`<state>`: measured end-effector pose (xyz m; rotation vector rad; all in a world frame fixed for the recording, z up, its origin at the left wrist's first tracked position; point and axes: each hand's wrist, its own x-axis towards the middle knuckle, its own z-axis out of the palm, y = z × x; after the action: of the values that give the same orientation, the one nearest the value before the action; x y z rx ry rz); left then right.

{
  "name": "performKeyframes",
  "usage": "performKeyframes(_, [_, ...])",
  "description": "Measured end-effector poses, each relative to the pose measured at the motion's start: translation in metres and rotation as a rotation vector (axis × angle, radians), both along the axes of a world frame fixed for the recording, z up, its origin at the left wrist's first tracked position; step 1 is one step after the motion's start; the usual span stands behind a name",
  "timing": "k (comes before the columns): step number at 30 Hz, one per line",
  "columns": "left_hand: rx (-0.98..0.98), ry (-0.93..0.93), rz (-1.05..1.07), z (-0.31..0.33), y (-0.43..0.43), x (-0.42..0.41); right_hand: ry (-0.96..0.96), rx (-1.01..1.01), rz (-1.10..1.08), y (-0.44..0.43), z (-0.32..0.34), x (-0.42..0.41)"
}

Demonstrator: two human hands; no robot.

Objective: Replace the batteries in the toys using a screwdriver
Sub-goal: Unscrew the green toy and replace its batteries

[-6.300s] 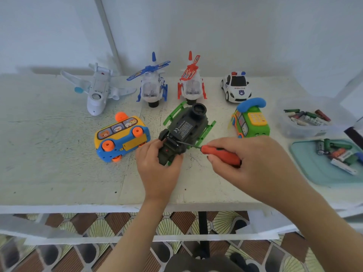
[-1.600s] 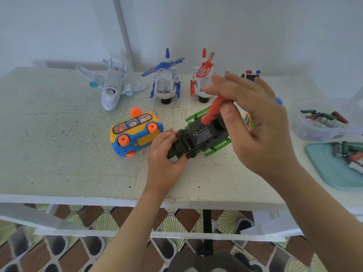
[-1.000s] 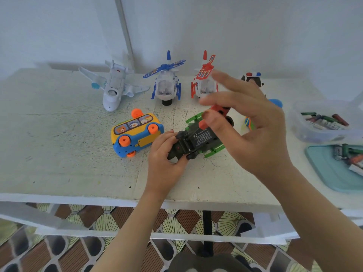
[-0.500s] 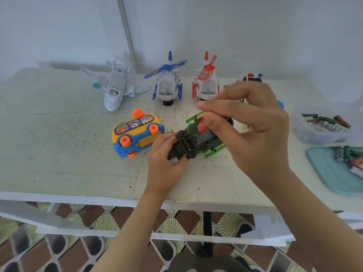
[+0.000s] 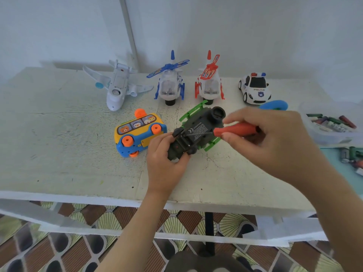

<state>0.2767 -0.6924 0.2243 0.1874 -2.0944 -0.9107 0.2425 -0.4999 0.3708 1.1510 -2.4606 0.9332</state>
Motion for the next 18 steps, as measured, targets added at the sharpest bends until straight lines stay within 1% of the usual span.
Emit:
performKeyframes(4, [-0.018, -0.005, 0.0, 0.0, 0.0, 0.0, -0.098, -0.01, 0.043, 0.007, -0.005, 0.007])
performKeyframes(8, [-0.006, -0.011, 0.008, 0.001, 0.0, 0.001, -0.164, -0.003, 0.025, 0.006, -0.013, 0.011])
performKeyframes(11, [0.01, 0.003, 0.012, 0.003, 0.001, 0.001, -0.212, 0.054, -0.002, 0.006, -0.018, 0.014])
performKeyframes(14, [0.015, 0.014, 0.05, 0.003, 0.0, 0.002, -0.137, 0.191, -0.055, 0.002, -0.027, 0.021])
performKeyframes(18, [0.011, 0.034, 0.072, 0.002, 0.001, 0.002, -0.001, 0.188, -0.069, -0.004, -0.04, 0.033])
